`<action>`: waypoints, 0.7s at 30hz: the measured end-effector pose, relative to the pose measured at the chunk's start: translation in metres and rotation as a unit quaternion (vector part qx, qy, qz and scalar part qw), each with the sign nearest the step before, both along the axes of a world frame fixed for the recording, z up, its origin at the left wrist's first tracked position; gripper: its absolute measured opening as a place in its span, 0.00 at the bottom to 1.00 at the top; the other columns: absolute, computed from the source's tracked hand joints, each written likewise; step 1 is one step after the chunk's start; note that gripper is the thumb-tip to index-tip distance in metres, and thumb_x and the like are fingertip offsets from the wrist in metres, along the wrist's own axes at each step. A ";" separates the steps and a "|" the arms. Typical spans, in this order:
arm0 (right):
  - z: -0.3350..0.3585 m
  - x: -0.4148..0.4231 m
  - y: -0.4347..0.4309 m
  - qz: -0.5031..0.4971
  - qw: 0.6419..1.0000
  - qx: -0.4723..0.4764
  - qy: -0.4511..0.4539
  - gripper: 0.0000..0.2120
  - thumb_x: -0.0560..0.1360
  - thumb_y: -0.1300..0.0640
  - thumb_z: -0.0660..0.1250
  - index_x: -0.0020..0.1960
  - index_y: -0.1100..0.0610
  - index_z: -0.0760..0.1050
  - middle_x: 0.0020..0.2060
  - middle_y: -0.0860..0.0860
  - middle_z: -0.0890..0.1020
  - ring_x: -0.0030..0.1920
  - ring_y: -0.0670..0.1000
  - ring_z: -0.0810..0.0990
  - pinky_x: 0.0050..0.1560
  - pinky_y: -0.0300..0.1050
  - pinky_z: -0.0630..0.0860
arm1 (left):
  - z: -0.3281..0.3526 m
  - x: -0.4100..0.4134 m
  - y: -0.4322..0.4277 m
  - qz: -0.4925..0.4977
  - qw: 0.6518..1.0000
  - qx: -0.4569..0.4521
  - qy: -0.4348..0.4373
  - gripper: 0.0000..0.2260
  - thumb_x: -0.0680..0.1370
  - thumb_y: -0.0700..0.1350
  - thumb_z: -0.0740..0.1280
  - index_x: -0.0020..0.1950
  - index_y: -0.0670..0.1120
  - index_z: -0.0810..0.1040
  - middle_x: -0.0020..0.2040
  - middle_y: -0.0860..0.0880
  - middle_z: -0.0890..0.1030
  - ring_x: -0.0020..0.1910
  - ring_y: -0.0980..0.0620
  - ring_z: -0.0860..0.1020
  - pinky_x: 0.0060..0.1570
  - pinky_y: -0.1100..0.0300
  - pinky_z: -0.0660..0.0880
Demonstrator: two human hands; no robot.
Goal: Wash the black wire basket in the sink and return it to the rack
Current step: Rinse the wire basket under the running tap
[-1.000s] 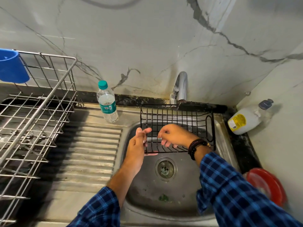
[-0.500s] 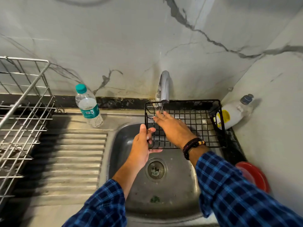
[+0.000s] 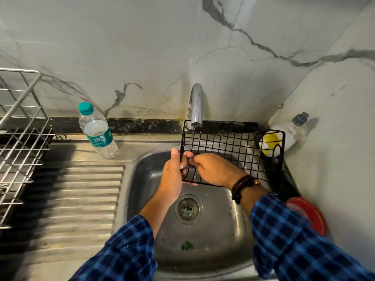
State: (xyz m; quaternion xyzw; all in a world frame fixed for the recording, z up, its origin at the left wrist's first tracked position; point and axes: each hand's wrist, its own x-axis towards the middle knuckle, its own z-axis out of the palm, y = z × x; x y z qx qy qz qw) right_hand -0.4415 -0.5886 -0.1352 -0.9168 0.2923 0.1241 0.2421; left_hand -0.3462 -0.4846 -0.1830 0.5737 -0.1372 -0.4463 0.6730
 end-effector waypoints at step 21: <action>-0.029 -0.043 -0.003 0.007 0.980 -0.197 0.001 0.24 0.82 0.61 0.58 0.77 0.48 0.66 0.75 0.48 0.71 0.73 0.50 0.70 0.71 0.46 0.69 | 0.000 0.065 0.034 0.045 0.995 -0.005 -0.085 0.12 0.81 0.47 0.67 0.58 0.39 0.79 0.49 0.40 0.79 0.49 0.45 0.80 0.44 0.59 0.83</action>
